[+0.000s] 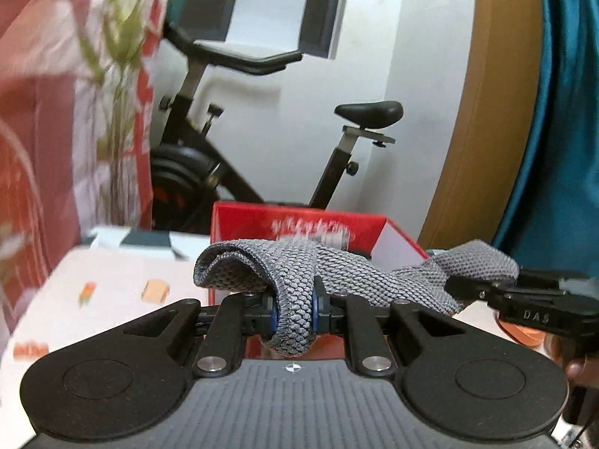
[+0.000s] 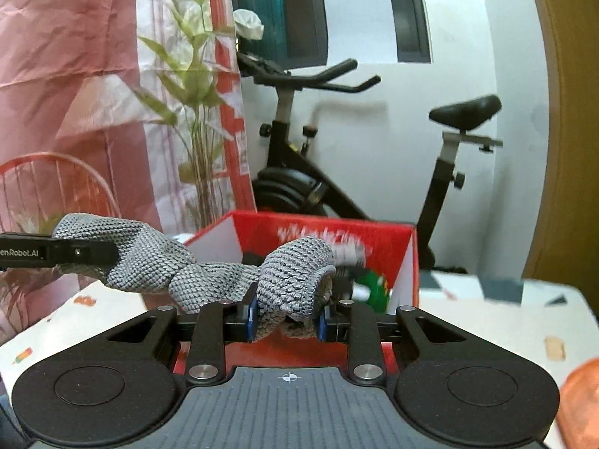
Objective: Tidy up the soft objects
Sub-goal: 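Lift the grey towel into the red box and open both tools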
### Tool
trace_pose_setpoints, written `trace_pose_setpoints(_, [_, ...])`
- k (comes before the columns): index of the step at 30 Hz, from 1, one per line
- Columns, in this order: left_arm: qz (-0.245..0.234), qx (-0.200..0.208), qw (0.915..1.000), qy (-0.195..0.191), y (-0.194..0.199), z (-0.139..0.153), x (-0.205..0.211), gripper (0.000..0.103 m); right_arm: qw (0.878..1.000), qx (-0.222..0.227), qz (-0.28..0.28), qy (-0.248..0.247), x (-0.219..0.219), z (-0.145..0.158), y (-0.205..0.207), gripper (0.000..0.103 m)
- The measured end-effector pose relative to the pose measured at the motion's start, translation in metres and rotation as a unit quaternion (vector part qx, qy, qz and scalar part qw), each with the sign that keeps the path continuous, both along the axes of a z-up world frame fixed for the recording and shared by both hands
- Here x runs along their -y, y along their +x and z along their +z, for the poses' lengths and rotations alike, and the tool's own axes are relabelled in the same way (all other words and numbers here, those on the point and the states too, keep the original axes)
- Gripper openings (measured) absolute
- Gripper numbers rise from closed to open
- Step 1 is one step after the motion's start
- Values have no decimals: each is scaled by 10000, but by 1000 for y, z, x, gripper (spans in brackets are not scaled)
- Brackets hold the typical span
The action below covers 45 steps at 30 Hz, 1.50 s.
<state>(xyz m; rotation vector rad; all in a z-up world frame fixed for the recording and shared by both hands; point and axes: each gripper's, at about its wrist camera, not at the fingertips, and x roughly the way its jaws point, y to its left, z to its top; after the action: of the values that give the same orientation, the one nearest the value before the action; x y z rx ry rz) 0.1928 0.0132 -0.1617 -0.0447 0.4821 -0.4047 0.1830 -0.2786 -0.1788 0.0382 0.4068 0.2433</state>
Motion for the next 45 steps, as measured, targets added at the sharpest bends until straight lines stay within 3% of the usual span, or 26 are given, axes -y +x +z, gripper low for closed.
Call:
trace_pose_setpoints(3, [-94,20,9996,263,21,12,15,16,9997,-166,20,-174,-1,11,26,23])
trace_pose_setpoints(6, [-242,-364,9989,193,52,11,24,16,9990,-354,-44,-277,-1,9,54,23])
trace_pose_setpoints(9, [-433,-594,9966,371,80,7,41,16,9968,-749,-39,-277,-1,1,83,22])
trace_pose_setpoints(15, [-911,-1359,9833,797,124,-23,65,16,9852,-1690,58,-286,-3,-24,127,22])
trace_pose_setpoints(21, [-1008,-1895,9730,846,151,-47,68,16,9718,-2348,-4,-222,-2,-54,154,22])
trace_pose_setpoints(33, [-1200,-2245,9586,1278,171,-73,88,17,9611,-2728,306,-297,-5,-69,174,22])
trace_pose_setpoints(35, [-1188,-2285,9578,1280,173,-76,89,19,9608,-2749,259,-260,-3,-69,175,23])
trace_pose_setpoints(36, [-1185,-2284,9579,1274,174,-77,89,26,9611,-2740,224,-264,-2,-68,174,25])
trace_pose_setpoints(39, [-1235,-2144,9603,1291,172,-71,89,71,9638,-2639,166,-342,1,-62,173,34])
trace_pose_setpoints(45, [-1463,-1629,9649,1450,156,-50,84,74,9723,-2304,96,-379,13,-39,164,47])
